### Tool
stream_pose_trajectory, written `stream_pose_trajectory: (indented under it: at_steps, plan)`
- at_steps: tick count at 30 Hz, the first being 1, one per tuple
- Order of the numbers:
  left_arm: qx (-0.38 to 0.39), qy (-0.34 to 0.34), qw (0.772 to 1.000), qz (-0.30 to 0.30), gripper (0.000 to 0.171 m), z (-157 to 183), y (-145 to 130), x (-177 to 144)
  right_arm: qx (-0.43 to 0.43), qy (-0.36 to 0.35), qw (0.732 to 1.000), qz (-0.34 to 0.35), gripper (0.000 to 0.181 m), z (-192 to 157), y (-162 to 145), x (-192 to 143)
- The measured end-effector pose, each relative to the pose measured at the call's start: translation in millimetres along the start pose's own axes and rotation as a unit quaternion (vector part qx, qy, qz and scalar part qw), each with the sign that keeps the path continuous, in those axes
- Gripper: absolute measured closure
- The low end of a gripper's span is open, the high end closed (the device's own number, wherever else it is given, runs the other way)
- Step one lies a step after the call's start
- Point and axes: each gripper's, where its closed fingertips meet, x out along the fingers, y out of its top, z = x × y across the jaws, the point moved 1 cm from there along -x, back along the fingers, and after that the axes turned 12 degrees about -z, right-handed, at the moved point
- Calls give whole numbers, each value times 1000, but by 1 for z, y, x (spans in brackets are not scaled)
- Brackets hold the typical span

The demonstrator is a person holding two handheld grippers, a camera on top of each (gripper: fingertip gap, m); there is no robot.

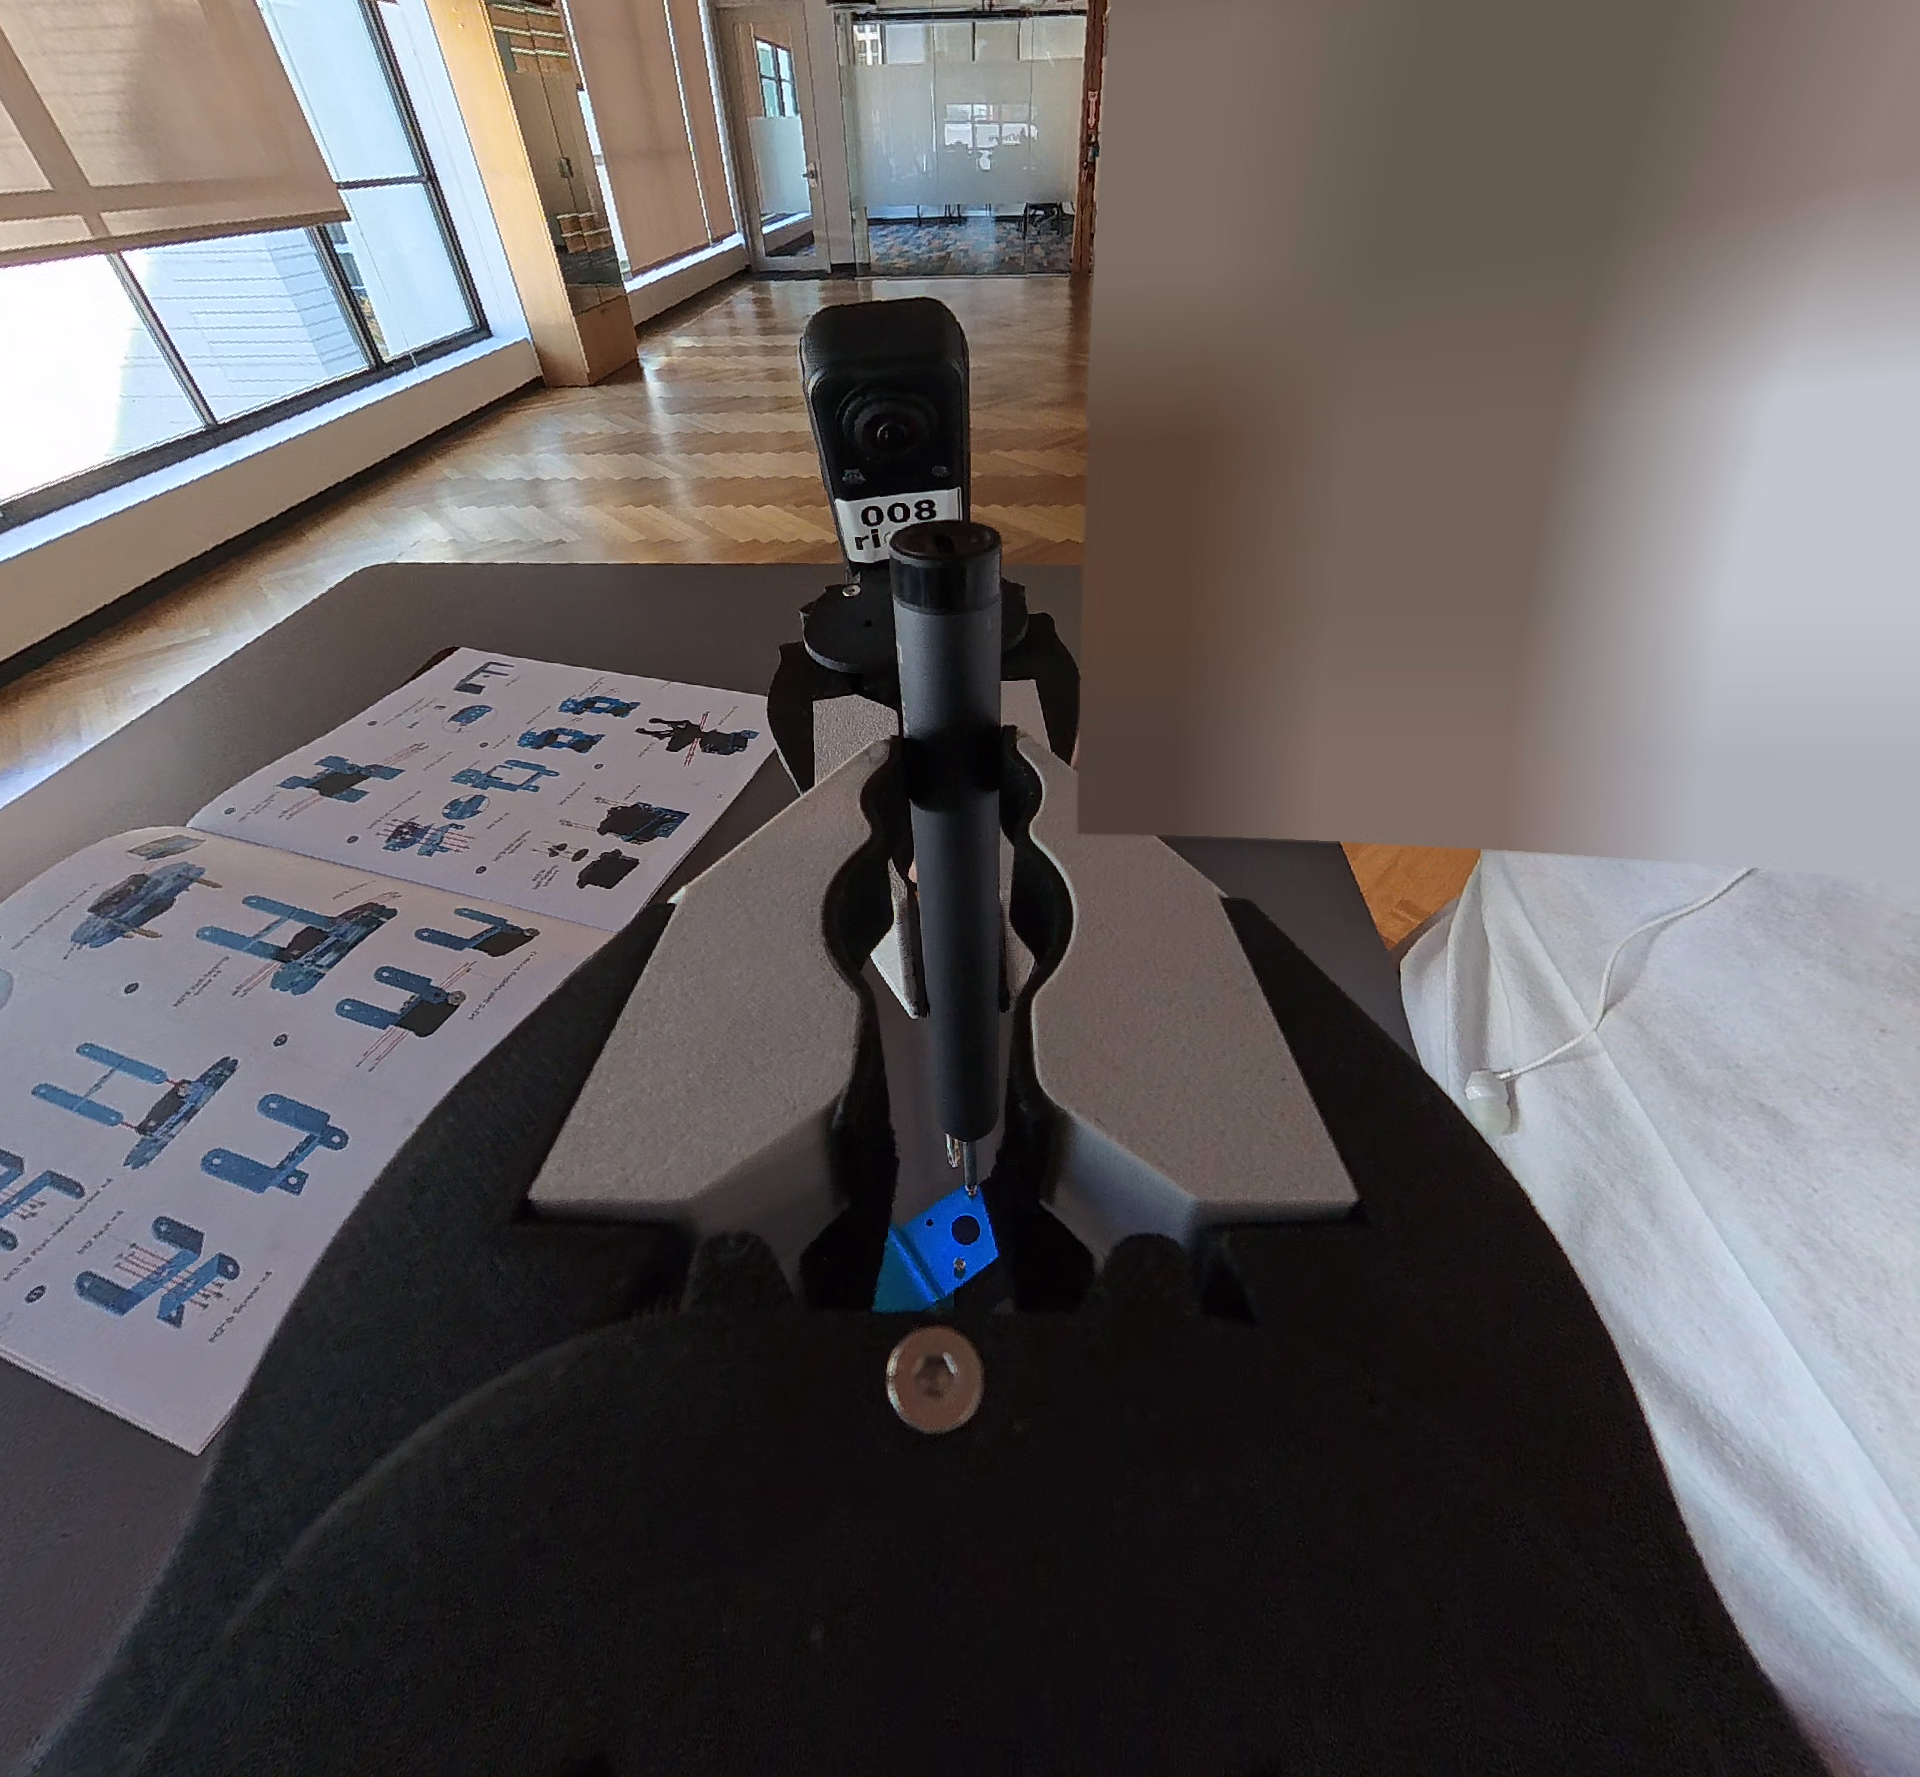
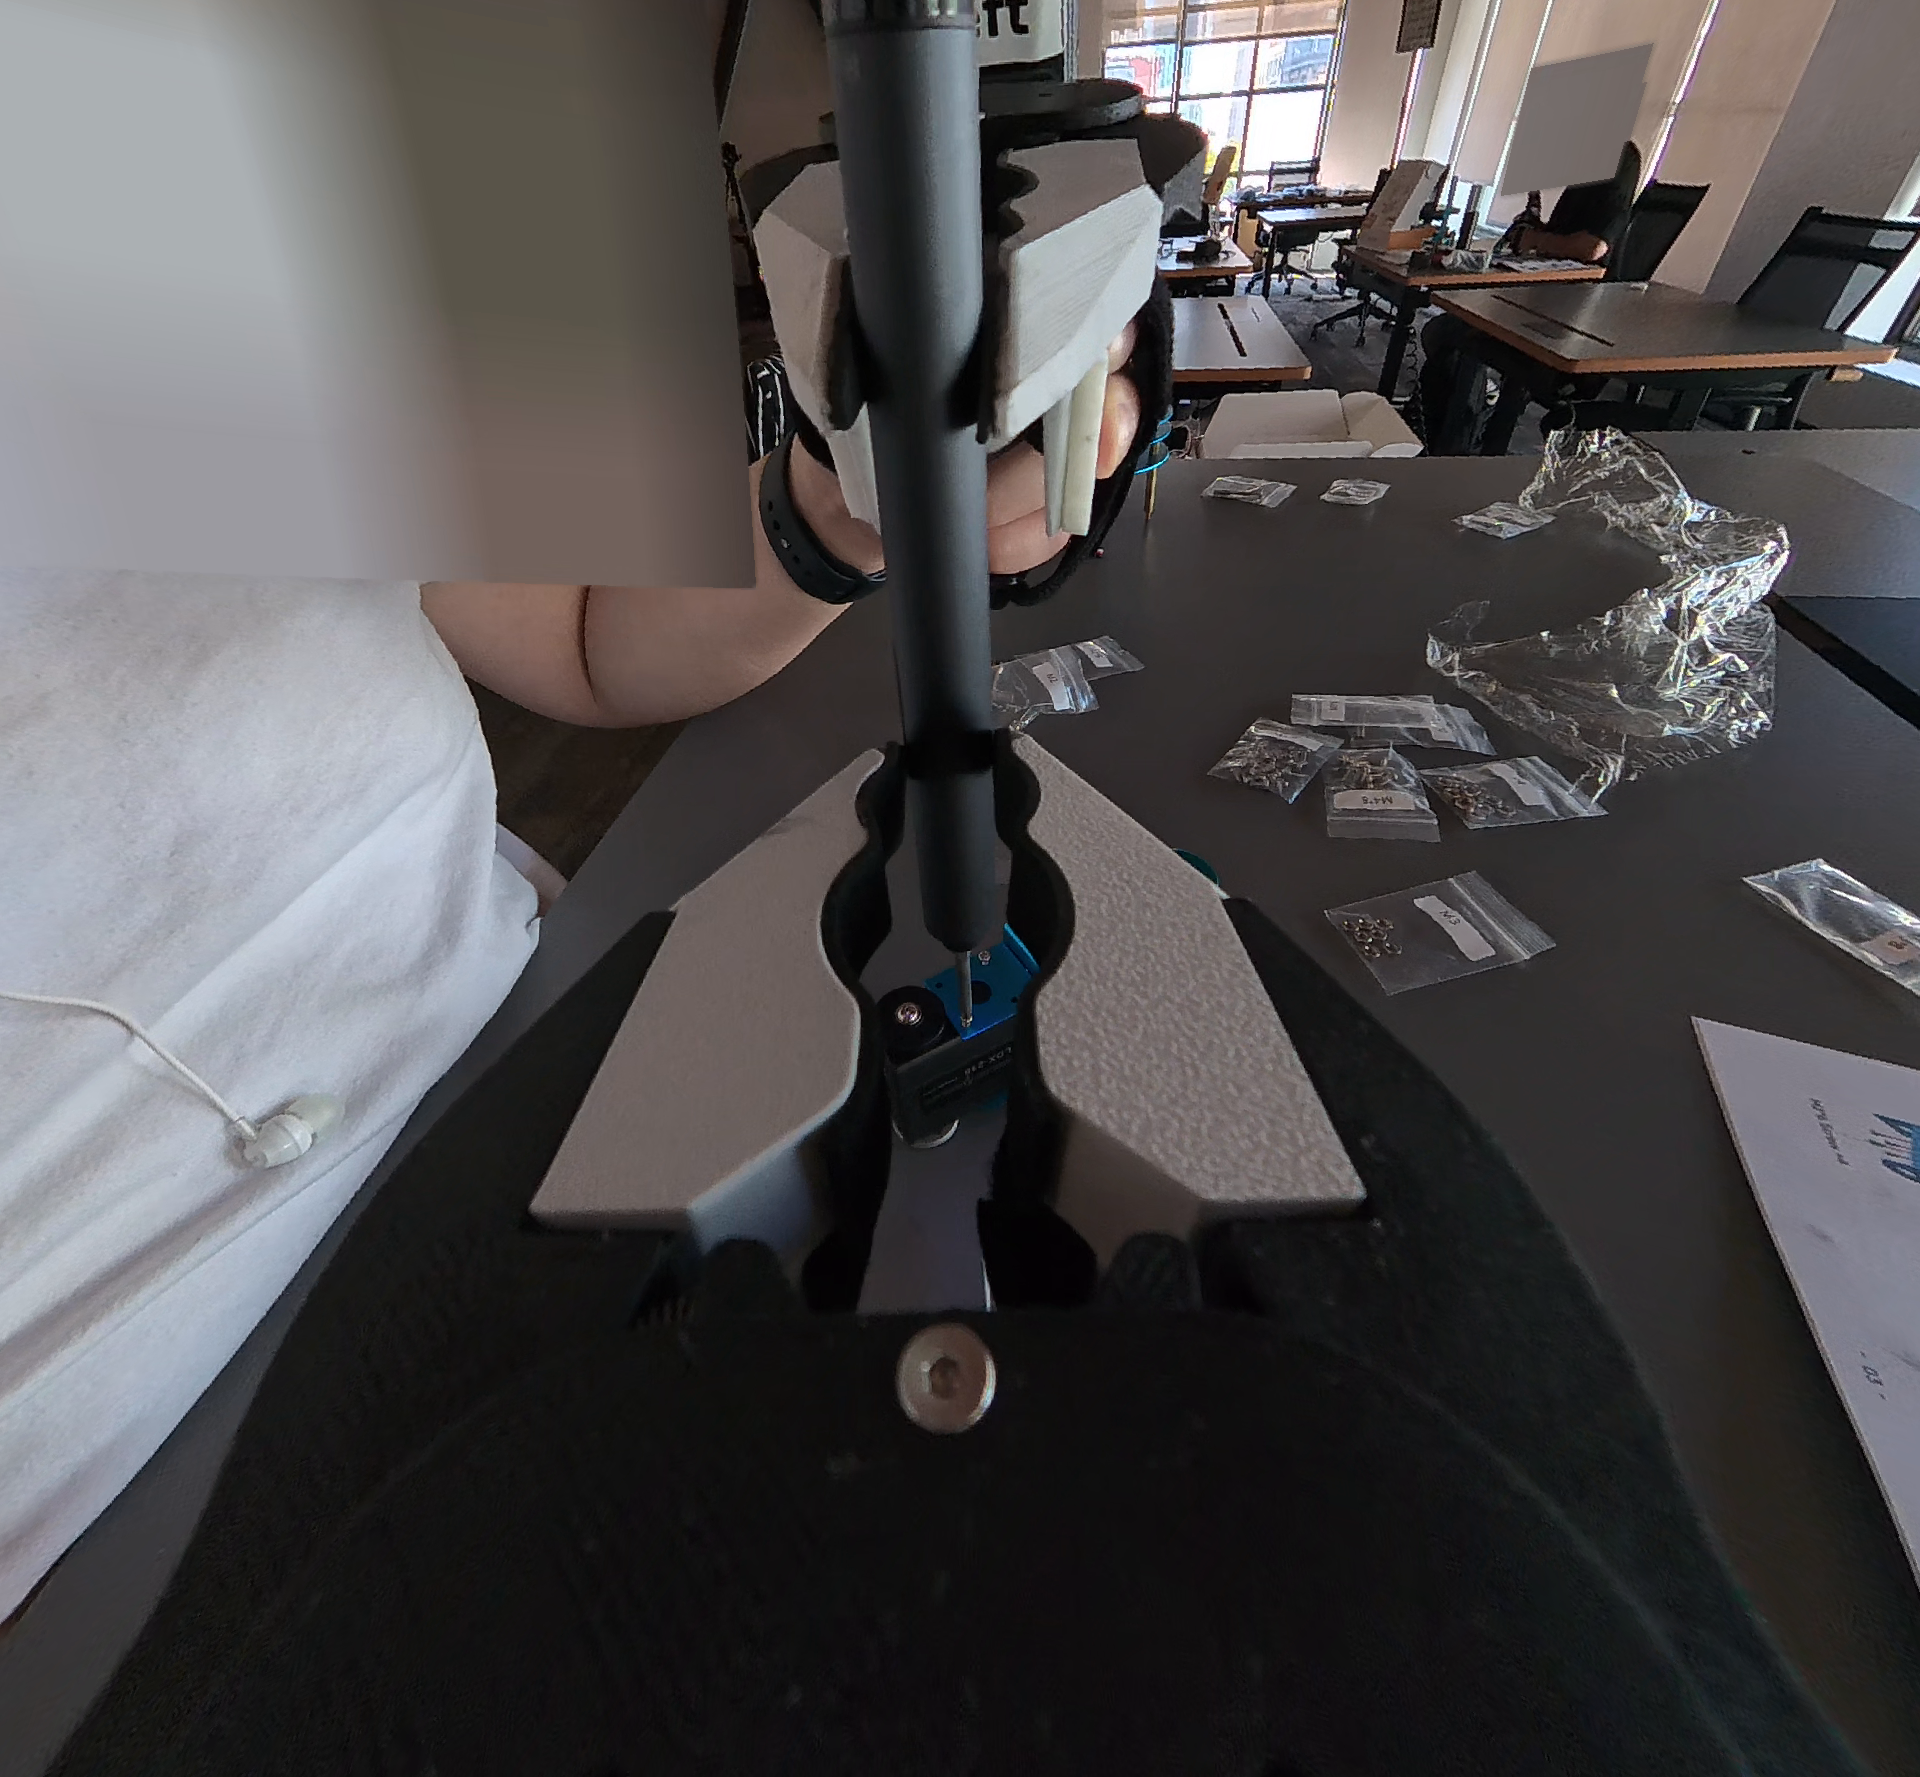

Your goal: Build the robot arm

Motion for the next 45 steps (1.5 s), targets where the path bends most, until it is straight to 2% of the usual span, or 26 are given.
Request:
stream_pose_trajectory:
  at_steps: [25,38,43,45]
  plan:
    - [3,1,1000,-4,156,0,0,-1,24,20,999,20,164,0,1,2]
    - [-9,-11,1000,-3,156,0,0,-1,13,7,1000,11,165,1,0,2]
    - [-9,-20,1000,15,123,-2,-1,-27,12,6,1000,10,165,1,0,1]
    - [-9,-14,1000,-16,124,-13,-22,-38,10,6,1000,9,165,0,0,2]
